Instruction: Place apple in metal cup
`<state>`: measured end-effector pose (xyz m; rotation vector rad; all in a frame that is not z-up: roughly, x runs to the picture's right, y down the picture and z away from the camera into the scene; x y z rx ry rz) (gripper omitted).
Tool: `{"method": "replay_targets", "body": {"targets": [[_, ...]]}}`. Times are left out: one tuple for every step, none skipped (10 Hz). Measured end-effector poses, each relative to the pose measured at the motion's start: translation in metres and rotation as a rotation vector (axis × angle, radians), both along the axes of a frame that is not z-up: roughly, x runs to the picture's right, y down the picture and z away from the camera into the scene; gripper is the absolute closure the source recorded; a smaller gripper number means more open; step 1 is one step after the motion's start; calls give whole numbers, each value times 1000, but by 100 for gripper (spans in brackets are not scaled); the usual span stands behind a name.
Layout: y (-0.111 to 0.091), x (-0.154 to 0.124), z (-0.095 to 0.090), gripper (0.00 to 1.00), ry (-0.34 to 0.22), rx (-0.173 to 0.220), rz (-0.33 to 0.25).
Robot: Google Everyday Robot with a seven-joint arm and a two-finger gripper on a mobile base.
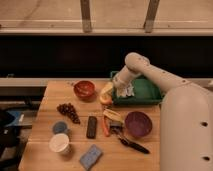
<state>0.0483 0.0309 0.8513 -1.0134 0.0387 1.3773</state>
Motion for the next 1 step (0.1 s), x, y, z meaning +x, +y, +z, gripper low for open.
{"method": "replay_targets", "body": {"targets": [[0, 0, 0, 20, -1, 0, 0]]}}
